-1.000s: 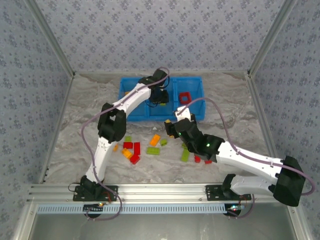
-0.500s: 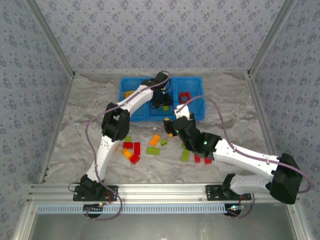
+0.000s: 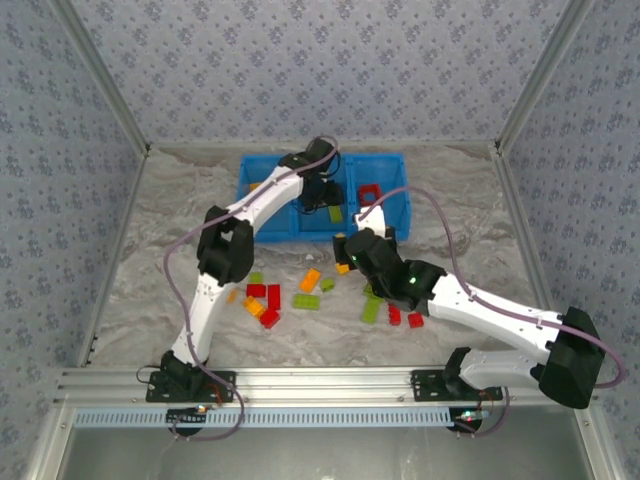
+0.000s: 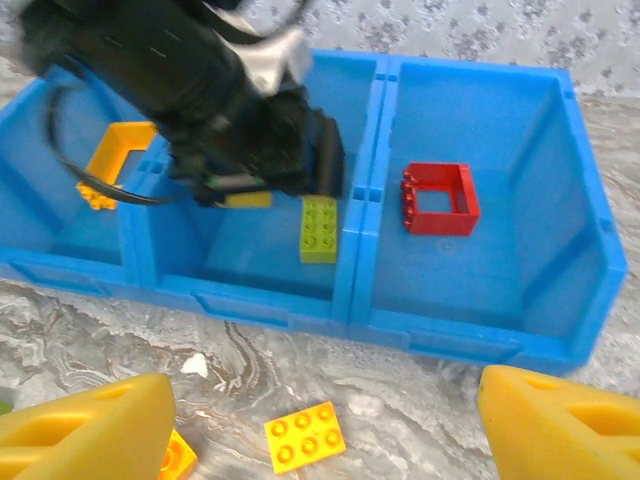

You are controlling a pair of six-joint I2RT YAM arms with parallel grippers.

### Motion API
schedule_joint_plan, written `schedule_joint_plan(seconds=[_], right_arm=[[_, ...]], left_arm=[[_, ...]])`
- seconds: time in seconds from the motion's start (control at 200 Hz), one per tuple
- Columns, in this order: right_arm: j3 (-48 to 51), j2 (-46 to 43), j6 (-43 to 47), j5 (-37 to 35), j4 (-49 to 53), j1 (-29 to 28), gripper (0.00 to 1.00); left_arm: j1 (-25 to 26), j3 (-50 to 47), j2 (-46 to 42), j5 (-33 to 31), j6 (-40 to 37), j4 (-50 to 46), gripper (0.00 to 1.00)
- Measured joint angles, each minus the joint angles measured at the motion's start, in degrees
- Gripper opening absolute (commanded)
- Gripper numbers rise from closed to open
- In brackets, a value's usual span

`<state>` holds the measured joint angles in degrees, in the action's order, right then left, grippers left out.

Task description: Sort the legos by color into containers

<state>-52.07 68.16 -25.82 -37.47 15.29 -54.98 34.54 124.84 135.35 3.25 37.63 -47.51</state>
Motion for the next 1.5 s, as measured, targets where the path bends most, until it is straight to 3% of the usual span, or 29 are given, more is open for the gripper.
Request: schedule_joint_plan(seconds=[0.18, 0.315, 0.52, 0.695, 0.834, 1.144, 1.349, 1.499], right_arm=[[-2.3, -0.6, -11.6, -0.9, 15.7, 0.2, 0.78], [-2.2, -1.9, -20.0, 1.4, 28.3, 2.0, 0.76], [3.5, -2.8, -22.8, 11.0, 33.5, 8.0, 0.74], [7.6, 1.0, -21.8, 19.6, 32.3, 13.8, 0.67], [9.4, 4.5, -20.7, 23.7, 29.9, 14.6, 0.61], [12.5, 9.2, -20.3, 27.7, 24.5, 14.6, 0.47], [13.7, 9.4, -21.1, 28.0, 23.1, 14.6, 0.27], [13.2, 7.4, -21.3, 25.7, 24.7, 13.4, 0.25]], left_arm=[[3.4, -14.4, -21.0, -5.6, 1.2, 3.6, 0.64], [8.0, -29.1, -38.8, -6.3, 1.5, 9.9, 0.66], [21.8, -52.4, -57.2, -6.8, 2.1, 18.4, 0.71], [34.6, -68.3, -65.0, -9.6, 4.4, 22.9, 0.71], [39.8, -78.2, -71.6, -12.3, 7.6, 26.8, 0.71], [41.1, -82.6, -74.5, -14.4, 11.7, 30.6, 0.71], [41.2, -82.5, -74.0, -14.7, 11.7, 31.1, 0.71], [41.2, -81.8, -73.3, -14.9, 11.5, 31.0, 0.71]])
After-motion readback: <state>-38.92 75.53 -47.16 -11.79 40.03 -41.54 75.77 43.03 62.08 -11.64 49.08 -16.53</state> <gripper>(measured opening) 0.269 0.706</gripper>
